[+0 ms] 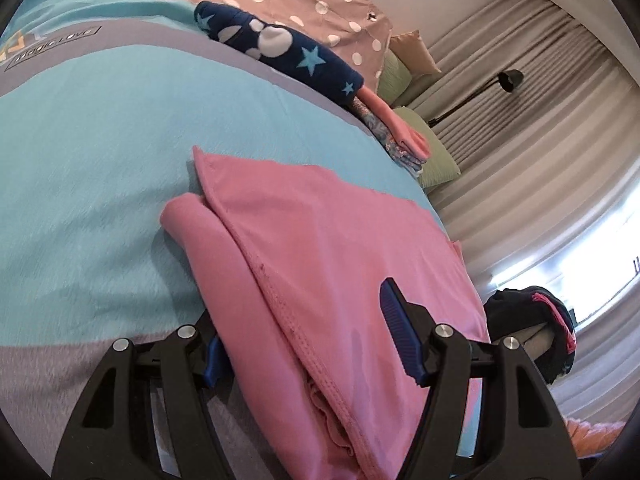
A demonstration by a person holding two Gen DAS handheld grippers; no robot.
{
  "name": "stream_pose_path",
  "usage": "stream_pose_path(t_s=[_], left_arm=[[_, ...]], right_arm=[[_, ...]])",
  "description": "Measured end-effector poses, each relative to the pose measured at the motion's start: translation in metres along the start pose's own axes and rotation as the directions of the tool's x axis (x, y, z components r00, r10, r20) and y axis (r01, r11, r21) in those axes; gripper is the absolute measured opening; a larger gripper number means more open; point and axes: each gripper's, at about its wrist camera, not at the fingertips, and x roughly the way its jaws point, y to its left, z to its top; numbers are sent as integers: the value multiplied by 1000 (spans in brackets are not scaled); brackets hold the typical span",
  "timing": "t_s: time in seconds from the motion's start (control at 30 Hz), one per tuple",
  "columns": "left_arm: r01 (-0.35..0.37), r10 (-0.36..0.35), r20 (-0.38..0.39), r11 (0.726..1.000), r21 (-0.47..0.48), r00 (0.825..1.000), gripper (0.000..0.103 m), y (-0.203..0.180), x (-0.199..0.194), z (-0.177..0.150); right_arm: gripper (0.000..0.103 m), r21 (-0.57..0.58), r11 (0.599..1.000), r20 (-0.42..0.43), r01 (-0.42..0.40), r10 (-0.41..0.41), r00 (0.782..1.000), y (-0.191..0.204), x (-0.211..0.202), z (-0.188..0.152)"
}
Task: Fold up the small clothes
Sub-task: 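Grasp the shirt's other side with the right gripper and lift it while the left gripper holds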
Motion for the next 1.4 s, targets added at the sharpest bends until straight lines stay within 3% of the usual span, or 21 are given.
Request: stream_pose_path(t_s=[0.13, 0.2, 0.27, 0.3, 0.37, 0.4, 0.43, 0.5, 0.6, 0.9, 1.13, 1.4], left_arm=[[28, -28, 18, 1000, -4, 999, 67, 4, 2, 3], [27, -27, 27, 1000, -7, 999, 67, 4, 4, 5], [12, -12, 33, 1000, -4, 999, 66, 2, 6, 5], [3, -3, 35, 1000, -4, 999, 59, 2, 7, 5], [-3, 4, 35, 999, -32, 999, 36, 7, 7, 6], [2, 0, 29, 998, -57, 1000, 16, 11, 8, 7], [18, -15, 22, 995, -102, 1000, 12, 18, 9, 7], [29, -25, 35, 992, -120, 999, 12, 20, 7, 6], [-14, 18, 46, 996, -88, 999, 11, 7, 5, 6], [-2, 10, 76, 995, -103, 997, 11, -28, -2, 25], [-44, 51, 53, 993, -113, 997, 11, -52, 11, 31], [-97, 99, 27, 993, -72, 995, 11, -90, 33, 39]], right_arm=[[50, 1, 999, 42, 43, -43, 998, 7, 13, 10], [39, -7, 999, 49, 44, -44, 998, 11, 17, 14], [18, 10, 999, 46, 35, -35, 998, 10, 18, 15], [13, 20, 999, 47, 40, -41, 998, 10, 16, 15], [8, 89, 996, 54, -7, 2, 999, -1, 12, 14], [8, 122, 992, 61, -31, 24, 998, -5, 9, 13], [8, 162, 985, 73, -60, 49, 996, -12, 5, 13], [7, 200, 976, 89, -89, 72, 993, -21, -1, 11], [7, 228, 968, 104, -101, 79, 991, -30, -8, 8], [7, 362, 919, 200, -156, 87, 976, -77, -41, -3], [7, 490, 842, 220, -228, 134, 966, -120, -50, -30], [7, 554, 786, 263, -274, 147, 953, -151, -60, -56]])
